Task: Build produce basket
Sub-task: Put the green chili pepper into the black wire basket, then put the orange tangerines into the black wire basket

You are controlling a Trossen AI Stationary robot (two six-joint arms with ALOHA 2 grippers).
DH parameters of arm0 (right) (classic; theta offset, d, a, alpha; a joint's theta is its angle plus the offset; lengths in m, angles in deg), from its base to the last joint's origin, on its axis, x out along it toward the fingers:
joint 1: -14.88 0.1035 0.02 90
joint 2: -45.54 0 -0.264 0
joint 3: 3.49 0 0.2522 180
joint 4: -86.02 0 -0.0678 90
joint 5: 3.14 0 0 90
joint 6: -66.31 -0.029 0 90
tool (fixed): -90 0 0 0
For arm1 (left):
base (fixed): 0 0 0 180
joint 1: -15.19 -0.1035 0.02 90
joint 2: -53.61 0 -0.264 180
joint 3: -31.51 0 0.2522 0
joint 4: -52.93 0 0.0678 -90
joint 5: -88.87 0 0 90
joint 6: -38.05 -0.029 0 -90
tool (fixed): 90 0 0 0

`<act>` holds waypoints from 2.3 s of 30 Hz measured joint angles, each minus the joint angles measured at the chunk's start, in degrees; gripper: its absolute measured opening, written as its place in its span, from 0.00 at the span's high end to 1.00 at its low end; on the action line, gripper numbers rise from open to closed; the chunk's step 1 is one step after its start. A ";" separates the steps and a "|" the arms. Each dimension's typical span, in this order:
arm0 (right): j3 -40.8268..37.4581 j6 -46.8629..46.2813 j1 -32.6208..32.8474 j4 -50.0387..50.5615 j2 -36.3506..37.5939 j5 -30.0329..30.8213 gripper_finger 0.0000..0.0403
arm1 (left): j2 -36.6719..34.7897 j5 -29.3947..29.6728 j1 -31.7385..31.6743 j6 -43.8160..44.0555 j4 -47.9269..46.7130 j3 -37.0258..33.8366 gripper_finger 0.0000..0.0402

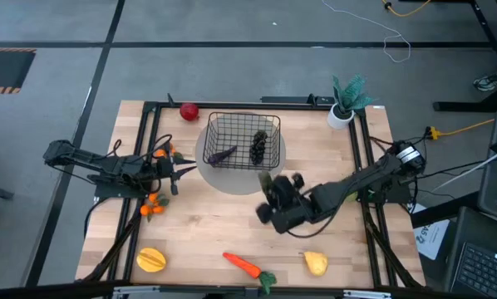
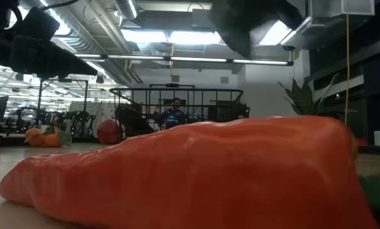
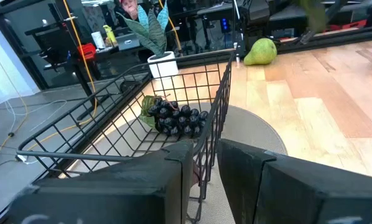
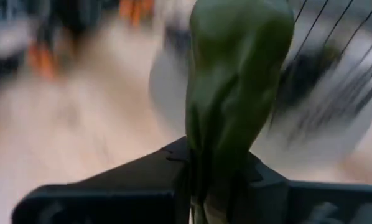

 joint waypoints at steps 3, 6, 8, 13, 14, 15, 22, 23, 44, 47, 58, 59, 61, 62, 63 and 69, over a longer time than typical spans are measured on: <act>2.95 3.85 -2.66 -2.67 0.06 8.05 0.90 | 0.02 0.02 0.00 0.04 0.00 0.00 0.84; 3.50 8.55 -6.77 -6.70 0.09 8.45 0.90 | 0.02 0.00 0.00 0.09 0.00 0.00 0.84; 3.18 11.29 -10.12 -8.77 0.09 6.85 0.90 | 0.02 0.02 0.00 0.09 0.00 0.01 0.84; 2.04 18.66 -16.99 -15.06 -1.93 1.55 0.90 | 0.02 0.81 0.00 0.06 0.00 0.00 0.84; 2.04 21.06 -17.96 -17.01 -2.48 0.53 0.90 | 0.02 1.52 0.00 0.07 0.00 0.01 0.84; 2.04 23.51 -18.80 -19.00 -3.09 -0.09 0.90 | 0.00 2.26 0.00 0.06 0.00 0.00 0.84; 2.08 31.51 -24.36 -30.19 -8.41 -5.37 0.91 | 0.02 5.09 0.00 0.11 0.00 0.00 0.84; 2.10 31.10 -24.90 -31.20 -9.07 -5.73 0.90 | 0.02 5.09 0.00 0.09 0.00 0.00 0.84; 2.13 30.06 -27.70 -32.41 -12.36 -12.99 0.49 | 0.02 5.72 0.00 0.07 0.02 0.00 0.84; 2.11 30.06 -27.54 -32.08 -10.93 -13.00 0.48 | 0.00 5.72 0.00 0.07 0.00 0.00 0.84; 2.11 21.65 -23.38 -17.49 -2.10 -13.56 0.49 | 0.02 5.77 0.00 0.04 0.02 0.00 0.84; 2.11 20.11 -22.77 -15.59 -1.34 -13.60 0.49 | 0.01 5.77 0.00 0.06 0.01 0.00 0.84; 2.11 16.82 -21.39 -11.95 -0.02 -13.95 0.51 | 0.02 5.77 0.00 0.07 0.02 0.00 0.84; 2.11 15.15 -20.61 -10.09 0.60 -14.22 0.51 | 0.01 5.74 0.00 0.09 0.02 0.00 0.84; 2.11 13.58 -19.72 -8.70 1.09 -14.24 0.52 | 0.01 5.64 0.00 0.13 0.02 0.00 0.84; 2.13 8.62 -13.51 -0.39 3.12 -11.39 0.55 | 0.00 4.21 0.00 0.55 0.02 0.00 0.84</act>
